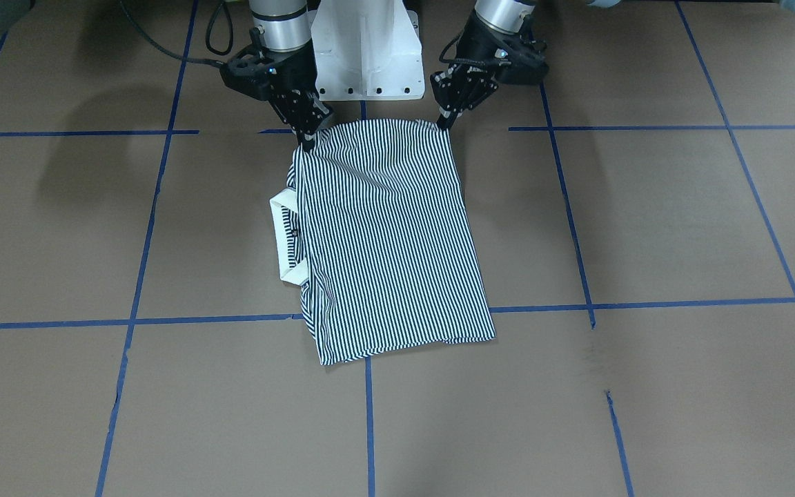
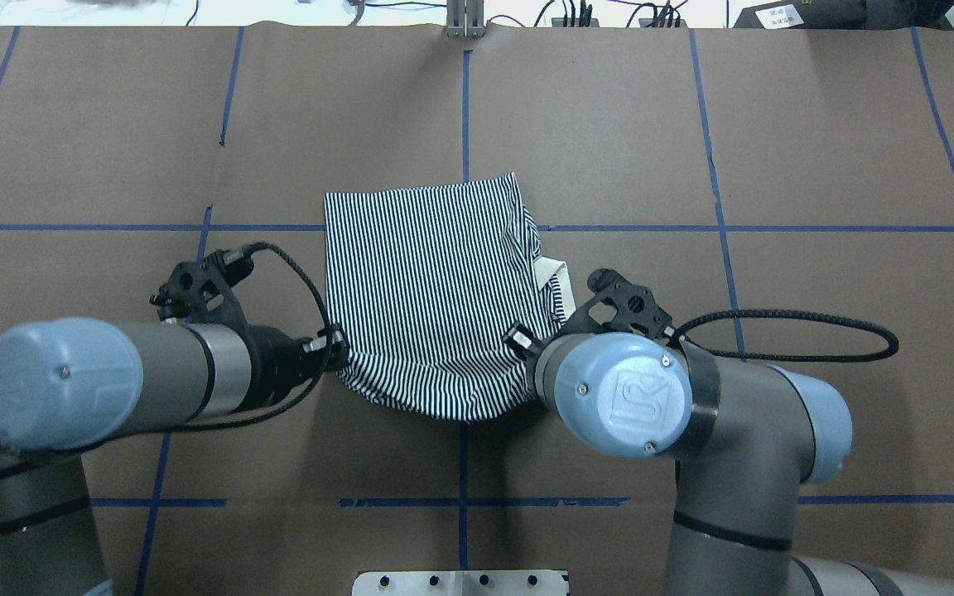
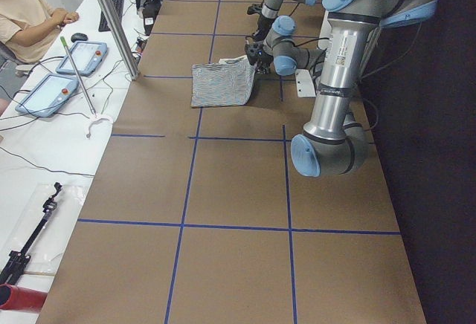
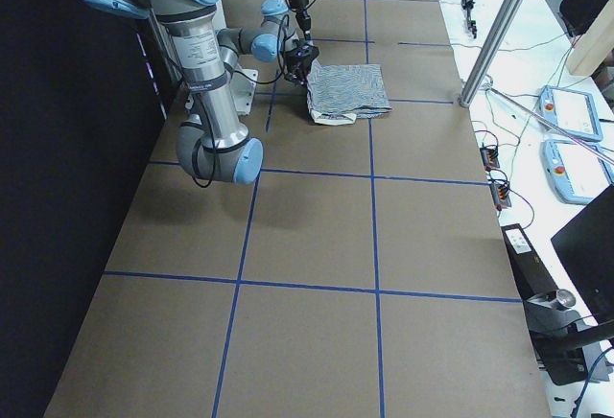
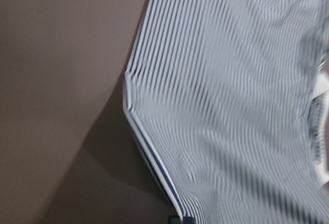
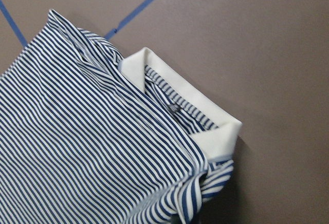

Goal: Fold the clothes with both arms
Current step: 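Grasp the shirt's near edge with both grippers and lift it, then fold the lifted edge over onto the far edge with both grippers and release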

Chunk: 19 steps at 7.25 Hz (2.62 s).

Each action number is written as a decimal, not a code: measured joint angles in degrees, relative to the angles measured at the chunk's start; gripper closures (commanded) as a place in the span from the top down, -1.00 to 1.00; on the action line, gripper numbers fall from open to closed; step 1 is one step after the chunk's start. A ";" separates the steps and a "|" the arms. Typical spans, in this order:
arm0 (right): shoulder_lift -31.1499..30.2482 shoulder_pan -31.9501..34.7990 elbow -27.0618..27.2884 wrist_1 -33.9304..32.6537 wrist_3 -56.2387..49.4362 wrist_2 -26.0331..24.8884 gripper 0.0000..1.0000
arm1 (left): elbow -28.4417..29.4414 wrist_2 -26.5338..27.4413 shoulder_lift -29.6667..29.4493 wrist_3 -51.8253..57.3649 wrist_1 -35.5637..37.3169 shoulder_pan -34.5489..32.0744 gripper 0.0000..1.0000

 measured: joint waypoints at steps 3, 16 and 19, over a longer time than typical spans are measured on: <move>10.68 10.82 -14.08 4.31 -1.60 6.41 -1.00 | 9.07 -3.37 -4.47 10.84 -0.53 -10.67 -1.00; 29.56 27.39 -65.41 31.01 -17.51 21.62 1.00 | 47.16 -0.47 -17.76 28.39 -22.20 -22.30 0.05; 24.28 29.85 -59.52 31.74 -23.96 23.67 1.00 | 42.04 -3.09 -14.38 30.65 -22.58 -23.82 0.00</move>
